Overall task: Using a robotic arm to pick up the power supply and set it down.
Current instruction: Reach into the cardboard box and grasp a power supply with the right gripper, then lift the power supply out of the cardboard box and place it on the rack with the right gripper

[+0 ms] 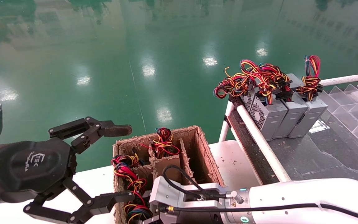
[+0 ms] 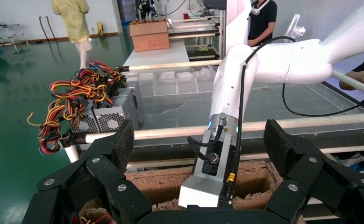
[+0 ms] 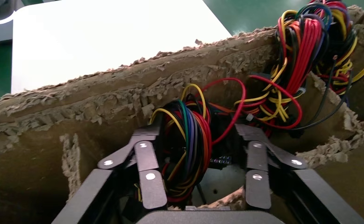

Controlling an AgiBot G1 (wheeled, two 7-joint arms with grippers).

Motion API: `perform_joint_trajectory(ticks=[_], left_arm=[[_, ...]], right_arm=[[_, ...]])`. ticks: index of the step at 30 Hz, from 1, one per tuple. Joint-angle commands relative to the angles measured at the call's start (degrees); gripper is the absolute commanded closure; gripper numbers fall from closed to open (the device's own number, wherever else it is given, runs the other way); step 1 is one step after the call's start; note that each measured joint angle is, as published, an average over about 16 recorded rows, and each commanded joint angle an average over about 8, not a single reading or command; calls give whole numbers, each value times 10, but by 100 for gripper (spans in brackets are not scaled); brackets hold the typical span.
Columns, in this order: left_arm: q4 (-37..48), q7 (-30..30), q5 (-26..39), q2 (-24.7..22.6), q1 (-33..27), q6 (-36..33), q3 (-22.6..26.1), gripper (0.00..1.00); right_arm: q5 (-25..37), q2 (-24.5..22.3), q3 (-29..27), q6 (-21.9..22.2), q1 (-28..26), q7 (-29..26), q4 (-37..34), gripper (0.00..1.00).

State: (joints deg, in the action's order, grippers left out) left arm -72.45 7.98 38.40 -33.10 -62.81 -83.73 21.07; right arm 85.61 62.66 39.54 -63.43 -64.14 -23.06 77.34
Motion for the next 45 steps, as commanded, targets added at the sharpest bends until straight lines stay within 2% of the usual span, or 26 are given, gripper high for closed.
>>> perform_joint_trajectory(ticks=[1,22,34,45], left_arm=[[0,0,0,0,0,0,0,0],[0,0,0,0,0,0,0,0],[0,0,0,0,0,0,0,0],[0,0,0,0,0,0,0,0]], right_arm=[[5,2,1,4,1,0,0,100],[-27,-8,-14,-2,1,0,-7,100],[-136,-43,-81,-7,22,55,-4,100],[-229,-80,-144,-30,29,99,-3,100]])
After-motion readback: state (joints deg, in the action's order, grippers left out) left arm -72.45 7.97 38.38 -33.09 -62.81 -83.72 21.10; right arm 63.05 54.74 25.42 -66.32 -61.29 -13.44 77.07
